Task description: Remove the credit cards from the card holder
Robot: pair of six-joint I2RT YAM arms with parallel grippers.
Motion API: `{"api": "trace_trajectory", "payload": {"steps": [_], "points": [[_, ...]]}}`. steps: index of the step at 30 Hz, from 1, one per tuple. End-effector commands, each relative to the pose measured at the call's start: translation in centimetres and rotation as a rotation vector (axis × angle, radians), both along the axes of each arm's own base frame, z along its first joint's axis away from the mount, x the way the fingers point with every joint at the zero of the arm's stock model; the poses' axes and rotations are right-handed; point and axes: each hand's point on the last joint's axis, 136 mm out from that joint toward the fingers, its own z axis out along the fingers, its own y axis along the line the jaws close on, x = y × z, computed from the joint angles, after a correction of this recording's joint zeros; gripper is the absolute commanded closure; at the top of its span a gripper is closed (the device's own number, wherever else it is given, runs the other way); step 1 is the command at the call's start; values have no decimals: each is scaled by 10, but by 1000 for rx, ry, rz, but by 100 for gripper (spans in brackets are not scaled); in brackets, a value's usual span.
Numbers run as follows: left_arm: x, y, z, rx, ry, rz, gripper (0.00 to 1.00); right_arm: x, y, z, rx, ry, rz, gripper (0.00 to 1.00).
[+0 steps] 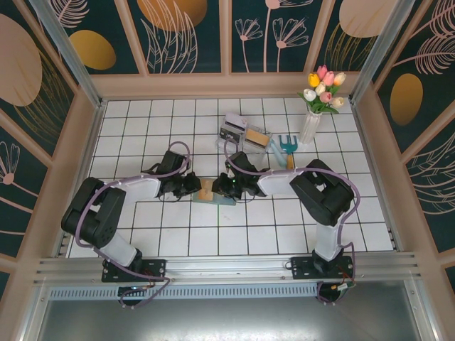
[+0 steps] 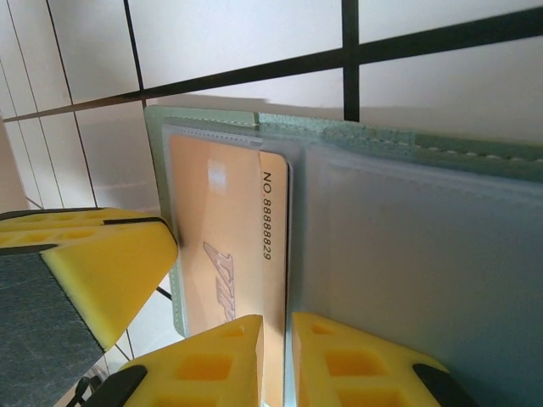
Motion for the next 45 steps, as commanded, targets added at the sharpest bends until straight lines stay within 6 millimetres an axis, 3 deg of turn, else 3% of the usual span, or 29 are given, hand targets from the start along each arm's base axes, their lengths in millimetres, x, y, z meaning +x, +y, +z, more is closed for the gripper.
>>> {"api": "trace_trajectory", "payload": {"steps": [1, 15, 24, 33, 41, 45], "points": [[-9, 8, -14, 37, 35, 1, 86, -2, -2, -12, -34, 32, 10, 80], [-20, 14, -26, 54, 65, 8, 84, -8, 8, -10, 13, 37, 47, 84], [-22, 15, -27, 59, 65, 3, 84, -4, 1, -10, 2, 35, 11, 100], [-18, 17, -23, 72, 47, 11, 76, -6, -16, 3, -4, 14, -4, 100], [-18, 15, -23, 62, 49, 2, 77, -8, -19, 2, 3, 28, -5, 100], [-17, 13, -21, 56, 43, -1, 79, -7, -19, -5, -10, 45, -20, 88]]}}
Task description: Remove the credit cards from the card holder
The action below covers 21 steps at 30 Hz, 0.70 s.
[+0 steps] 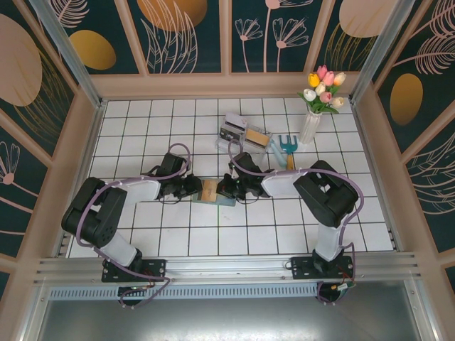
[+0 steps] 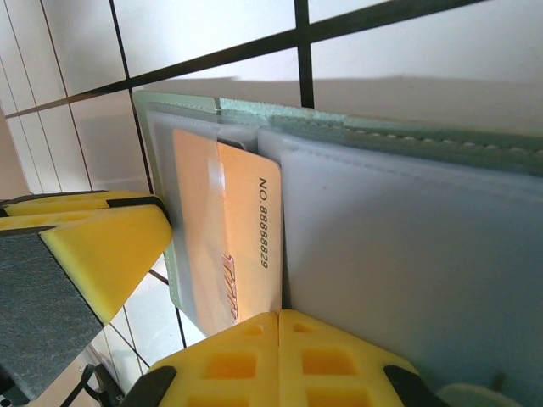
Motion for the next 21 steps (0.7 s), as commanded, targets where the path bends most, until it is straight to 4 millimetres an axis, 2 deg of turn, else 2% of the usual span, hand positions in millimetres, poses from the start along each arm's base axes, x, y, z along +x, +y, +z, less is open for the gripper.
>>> {"api": "trace_trajectory", "payload": {"steps": [1, 5, 10, 13, 17, 21], "points": [[-17, 13, -18, 66, 68, -2, 79, -2, -6, -7, -26, 24, -13, 85], [-13, 12, -8, 59, 39, 0, 81, -1, -10, -17, -74, 41, -24, 80], [2, 2, 28, 9, -54, -20, 81, -2, -15, -25, -114, 47, -28, 78], [1, -10, 39, -63, -68, -53, 81, -2, -15, -25, -114, 48, -31, 77], [-7, -21, 34, -123, -36, -95, 84, -2, -14, -27, -113, 51, -31, 77], [-9, -20, 20, -101, -5, -91, 88, -2, -15, -28, -116, 53, -34, 77]]}}
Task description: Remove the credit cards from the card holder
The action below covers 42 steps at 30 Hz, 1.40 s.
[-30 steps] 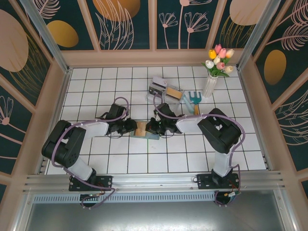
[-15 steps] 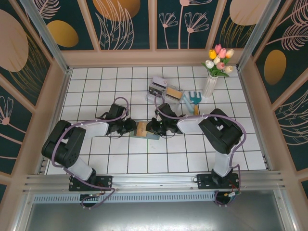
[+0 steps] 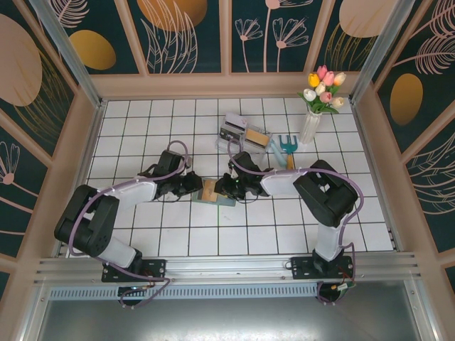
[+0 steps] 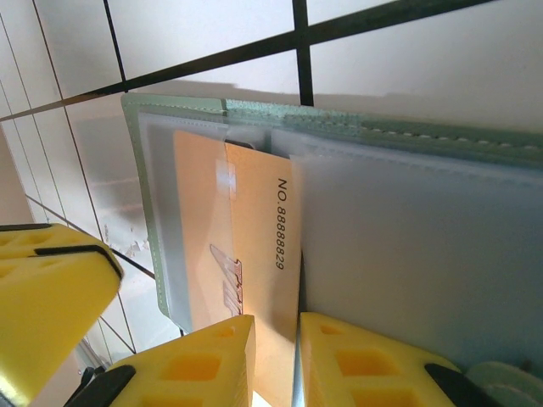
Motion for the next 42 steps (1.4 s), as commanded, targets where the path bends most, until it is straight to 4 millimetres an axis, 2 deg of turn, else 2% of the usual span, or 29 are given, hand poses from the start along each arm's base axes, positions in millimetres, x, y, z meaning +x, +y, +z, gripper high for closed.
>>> {"api": "trace_trajectory", "payload": {"steps": [1, 5, 13, 18, 24, 32, 34, 36, 37, 42], "points": [[-3, -6, -9, -10, 26, -30, 89, -4, -15, -28, -99, 45, -30, 77], [-7, -7, -22, 2, 62, -49, 93, -4, -15, -26, -91, 43, -28, 76], [-18, 16, -45, 126, 100, 0, 94, -7, -23, -31, -109, 48, -33, 76], [-21, 17, -48, 125, 107, -4, 94, -11, -16, -39, -84, 76, -12, 75], [-22, 16, -49, 118, 113, -10, 94, -9, -4, -30, -3, 54, 13, 77], [-21, 17, -47, 124, 105, -3, 93, -6, -2, -26, 18, 38, 6, 87], [-19, 19, -47, 133, 101, 3, 90, -5, -7, -26, -5, 33, -8, 90], [-18, 23, -48, 159, 100, 23, 77, -4, -13, -26, -35, 24, -16, 93], [-17, 26, -49, 174, 98, 36, 73, -3, -16, -25, -50, 12, -17, 93], [-17, 29, -51, 188, 106, 50, 70, -5, -35, -28, -107, 8, -11, 98]]}}
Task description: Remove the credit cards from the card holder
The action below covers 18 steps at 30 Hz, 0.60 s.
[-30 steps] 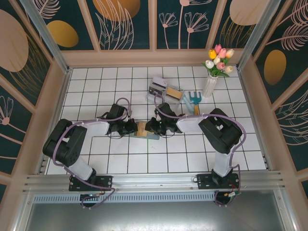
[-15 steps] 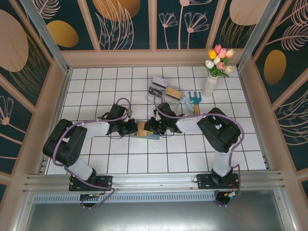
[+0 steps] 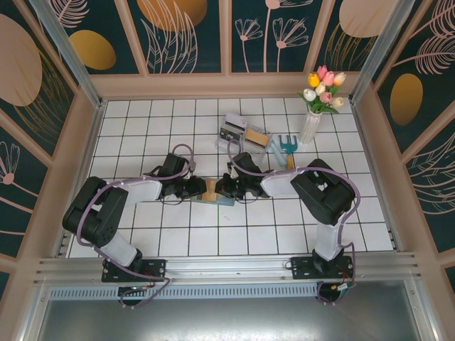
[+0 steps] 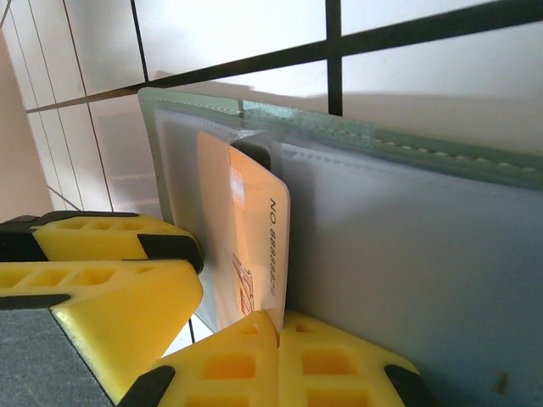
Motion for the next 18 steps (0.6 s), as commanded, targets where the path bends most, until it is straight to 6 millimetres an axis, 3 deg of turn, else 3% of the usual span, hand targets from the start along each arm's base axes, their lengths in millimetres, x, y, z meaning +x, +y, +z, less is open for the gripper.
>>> {"api": "trace_trajectory", "payload": {"steps": [1, 9, 14, 18], "points": [[-13, 30, -29, 145, 75, 66, 70, -8, -40, -27, -154, 39, -37, 99], [-7, 19, -16, 85, 43, 49, 68, -8, -48, -3, -125, -22, -20, 100], [8, -1, 16, -47, -5, 23, 58, 4, -41, 50, -31, -168, -17, 100], [25, -11, 56, -165, -71, 24, 50, 13, -41, 86, 42, -258, -34, 100]]}}
